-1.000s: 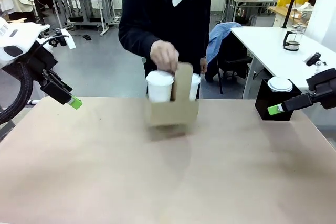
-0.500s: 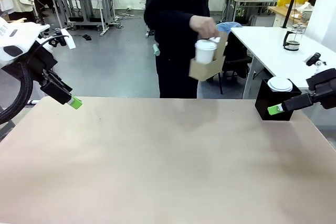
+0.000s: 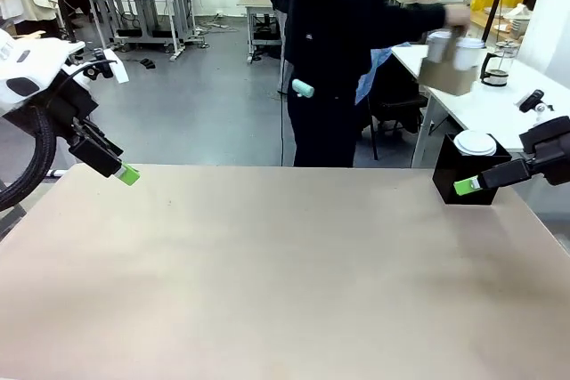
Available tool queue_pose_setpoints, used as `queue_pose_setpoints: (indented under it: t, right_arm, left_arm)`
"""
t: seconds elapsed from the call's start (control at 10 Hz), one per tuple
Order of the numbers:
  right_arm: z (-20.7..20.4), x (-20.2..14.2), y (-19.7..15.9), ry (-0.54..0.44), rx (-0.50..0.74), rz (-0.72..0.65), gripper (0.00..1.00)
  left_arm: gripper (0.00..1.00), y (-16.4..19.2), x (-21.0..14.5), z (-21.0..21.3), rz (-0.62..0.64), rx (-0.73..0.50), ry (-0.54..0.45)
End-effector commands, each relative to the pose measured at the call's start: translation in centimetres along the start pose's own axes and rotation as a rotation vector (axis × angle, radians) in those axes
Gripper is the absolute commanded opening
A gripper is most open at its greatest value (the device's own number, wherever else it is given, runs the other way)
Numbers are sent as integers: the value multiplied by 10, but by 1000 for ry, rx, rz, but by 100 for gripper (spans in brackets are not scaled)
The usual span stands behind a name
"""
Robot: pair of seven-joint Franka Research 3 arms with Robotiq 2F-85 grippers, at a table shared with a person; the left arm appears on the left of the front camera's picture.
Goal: Pour a drink into a cup and package it in a carrier.
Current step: Insert the held 600 ml Paper Cup into the Cup Carrier.
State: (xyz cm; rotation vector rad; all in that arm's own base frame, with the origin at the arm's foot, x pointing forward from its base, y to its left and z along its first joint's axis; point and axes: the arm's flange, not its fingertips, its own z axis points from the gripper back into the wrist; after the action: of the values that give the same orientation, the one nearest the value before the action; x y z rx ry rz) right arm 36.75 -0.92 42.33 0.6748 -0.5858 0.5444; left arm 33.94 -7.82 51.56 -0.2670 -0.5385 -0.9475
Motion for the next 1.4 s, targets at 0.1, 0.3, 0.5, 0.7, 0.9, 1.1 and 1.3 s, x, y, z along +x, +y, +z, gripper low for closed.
queue_pose_setpoints:
  t: [0.1,0.3,0.5,0.7,0.9,1.1,1.3]
  right_arm:
    - [1,0,0,-3,-11,-7,100]
    - [1,0,0,-3,-11,-7,100]
    - [1,0,0,-3,-11,-7,100]
    - [1,0,0,-3,-11,-7,100]
    - [1,0,0,-3,-11,-7,100]
    - [1,0,0,-3,-11,-7,100]
    - [1,0,0,-3,-11,-7,100]
  left_arm:
    - [100,0,-1,0,11,-2,2]
    - [100,0,-1,0,11,-2,2]
    - [100,0,-1,0,11,-2,2]
    - [100,0,-1,0,11,-2,2]
    - [100,0,-1,0,11,-2,2]
    - [100,0,-1,0,11,-2,2]
    - [100,0,-1,0,11,-2,2]
